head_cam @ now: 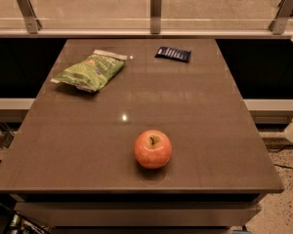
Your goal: Move apple near green jalapeno chip bag
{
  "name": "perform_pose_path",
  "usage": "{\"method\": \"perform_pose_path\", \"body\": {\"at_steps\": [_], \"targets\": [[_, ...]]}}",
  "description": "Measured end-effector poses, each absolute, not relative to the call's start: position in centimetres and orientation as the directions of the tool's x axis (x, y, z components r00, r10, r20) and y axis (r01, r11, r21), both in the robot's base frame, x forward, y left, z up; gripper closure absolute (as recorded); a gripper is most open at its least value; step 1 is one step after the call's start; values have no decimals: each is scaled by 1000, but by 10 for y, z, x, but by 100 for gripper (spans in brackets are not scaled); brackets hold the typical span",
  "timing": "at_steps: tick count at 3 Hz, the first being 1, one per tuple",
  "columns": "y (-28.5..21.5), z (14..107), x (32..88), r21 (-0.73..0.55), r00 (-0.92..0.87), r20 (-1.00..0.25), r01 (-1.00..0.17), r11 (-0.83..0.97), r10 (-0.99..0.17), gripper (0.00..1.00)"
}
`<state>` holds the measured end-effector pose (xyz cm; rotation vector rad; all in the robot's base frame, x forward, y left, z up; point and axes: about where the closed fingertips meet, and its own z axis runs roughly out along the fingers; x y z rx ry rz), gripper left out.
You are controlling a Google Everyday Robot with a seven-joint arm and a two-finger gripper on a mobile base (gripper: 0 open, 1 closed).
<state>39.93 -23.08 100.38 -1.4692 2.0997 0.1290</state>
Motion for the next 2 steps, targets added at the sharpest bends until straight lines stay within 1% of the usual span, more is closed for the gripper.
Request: {"method": "perform_pose_path", "body": {"at_steps": [2], "targets": [[-202,984,378,-199,-181,-635,-901,386,-751,0]]}}
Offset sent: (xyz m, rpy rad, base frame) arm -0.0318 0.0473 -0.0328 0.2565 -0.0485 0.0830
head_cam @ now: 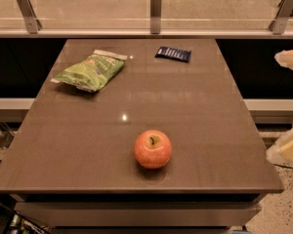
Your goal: Move apple near green jalapeno chip bag
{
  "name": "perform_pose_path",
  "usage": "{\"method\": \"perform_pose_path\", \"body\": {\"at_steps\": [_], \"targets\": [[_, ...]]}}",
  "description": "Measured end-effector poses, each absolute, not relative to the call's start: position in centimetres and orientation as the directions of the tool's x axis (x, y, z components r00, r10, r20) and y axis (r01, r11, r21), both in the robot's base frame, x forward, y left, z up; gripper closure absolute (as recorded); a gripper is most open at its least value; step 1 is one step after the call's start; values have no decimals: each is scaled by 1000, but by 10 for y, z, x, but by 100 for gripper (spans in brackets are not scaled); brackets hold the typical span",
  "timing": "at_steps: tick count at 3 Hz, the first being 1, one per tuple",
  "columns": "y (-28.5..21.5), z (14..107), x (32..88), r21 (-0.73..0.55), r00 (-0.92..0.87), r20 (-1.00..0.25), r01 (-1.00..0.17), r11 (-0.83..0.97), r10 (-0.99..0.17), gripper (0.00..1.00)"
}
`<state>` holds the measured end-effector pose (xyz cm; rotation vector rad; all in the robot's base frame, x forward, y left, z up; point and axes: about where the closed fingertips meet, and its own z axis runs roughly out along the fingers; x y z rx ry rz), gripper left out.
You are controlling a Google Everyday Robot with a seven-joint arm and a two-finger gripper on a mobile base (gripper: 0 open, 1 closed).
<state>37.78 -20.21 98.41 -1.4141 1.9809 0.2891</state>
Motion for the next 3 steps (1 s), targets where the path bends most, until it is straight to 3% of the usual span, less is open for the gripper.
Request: {"method": "perform_pose_path", "body": {"at_steps": [1,3], "targets": [[-186,973,376,-175,-160,-697,-907,382,-699,0],[-188,979,381,-181,-170,-694,-900,397,-700,0]]}}
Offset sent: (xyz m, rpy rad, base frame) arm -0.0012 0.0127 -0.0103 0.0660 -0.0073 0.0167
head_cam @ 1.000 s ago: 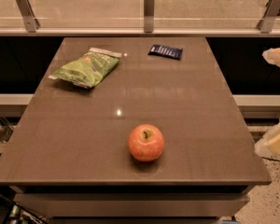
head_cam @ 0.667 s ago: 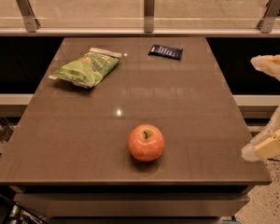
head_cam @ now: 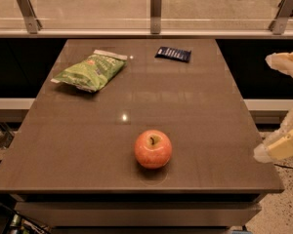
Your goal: Move apple near green jalapeno chip bag
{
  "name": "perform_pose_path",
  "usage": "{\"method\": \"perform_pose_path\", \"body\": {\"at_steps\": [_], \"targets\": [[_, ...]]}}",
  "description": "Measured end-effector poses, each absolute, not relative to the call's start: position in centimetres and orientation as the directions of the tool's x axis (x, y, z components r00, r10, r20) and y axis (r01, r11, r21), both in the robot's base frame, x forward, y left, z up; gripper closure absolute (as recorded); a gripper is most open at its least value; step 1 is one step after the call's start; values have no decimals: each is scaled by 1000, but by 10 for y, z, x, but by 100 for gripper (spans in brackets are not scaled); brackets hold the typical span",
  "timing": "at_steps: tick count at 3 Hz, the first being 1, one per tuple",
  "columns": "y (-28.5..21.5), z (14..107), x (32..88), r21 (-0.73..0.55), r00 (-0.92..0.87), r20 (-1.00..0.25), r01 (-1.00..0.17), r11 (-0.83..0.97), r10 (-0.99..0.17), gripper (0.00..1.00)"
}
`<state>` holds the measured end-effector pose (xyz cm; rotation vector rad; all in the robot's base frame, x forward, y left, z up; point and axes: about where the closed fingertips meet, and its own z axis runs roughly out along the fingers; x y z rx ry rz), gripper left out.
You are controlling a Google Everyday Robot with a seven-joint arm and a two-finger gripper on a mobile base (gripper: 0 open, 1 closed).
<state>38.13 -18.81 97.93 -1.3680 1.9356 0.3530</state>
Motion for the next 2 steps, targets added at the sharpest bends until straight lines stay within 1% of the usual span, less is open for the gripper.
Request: {"method": "perform_pose_path", "body": {"at_steps": [1,2], "targets": [[-190,976,385,-179,-174,-721,-888,423,-671,0],[-186,964,390,-164,-167,-768,-882,441,-619,0]]}}
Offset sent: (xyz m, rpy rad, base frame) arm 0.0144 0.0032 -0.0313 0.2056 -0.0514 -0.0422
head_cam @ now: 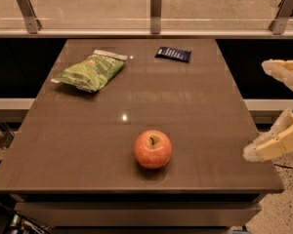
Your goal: Move apple near green jalapeno chip bag
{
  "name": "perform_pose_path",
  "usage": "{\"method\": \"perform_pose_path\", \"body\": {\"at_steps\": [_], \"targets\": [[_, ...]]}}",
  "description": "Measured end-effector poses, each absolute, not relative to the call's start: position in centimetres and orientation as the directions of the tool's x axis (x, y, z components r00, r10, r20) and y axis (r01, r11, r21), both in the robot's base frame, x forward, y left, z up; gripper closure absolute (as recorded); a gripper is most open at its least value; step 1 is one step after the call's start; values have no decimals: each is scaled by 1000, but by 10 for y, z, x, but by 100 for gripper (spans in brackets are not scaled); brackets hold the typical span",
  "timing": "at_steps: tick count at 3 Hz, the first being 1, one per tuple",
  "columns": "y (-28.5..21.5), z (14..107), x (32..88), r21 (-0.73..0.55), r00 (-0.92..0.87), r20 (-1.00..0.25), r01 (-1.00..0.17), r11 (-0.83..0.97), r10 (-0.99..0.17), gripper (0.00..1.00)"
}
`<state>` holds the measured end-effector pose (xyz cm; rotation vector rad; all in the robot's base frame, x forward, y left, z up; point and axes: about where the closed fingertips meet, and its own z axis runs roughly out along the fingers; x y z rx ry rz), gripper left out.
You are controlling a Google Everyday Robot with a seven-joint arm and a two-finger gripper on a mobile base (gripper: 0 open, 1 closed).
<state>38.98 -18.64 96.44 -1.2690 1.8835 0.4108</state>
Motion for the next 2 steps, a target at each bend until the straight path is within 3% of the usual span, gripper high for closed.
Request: {"method": "perform_pose_path", "body": {"at_steps": [2], "targets": [[-153,923,394,-100,-142,-849,-902,419,-509,0]]}}
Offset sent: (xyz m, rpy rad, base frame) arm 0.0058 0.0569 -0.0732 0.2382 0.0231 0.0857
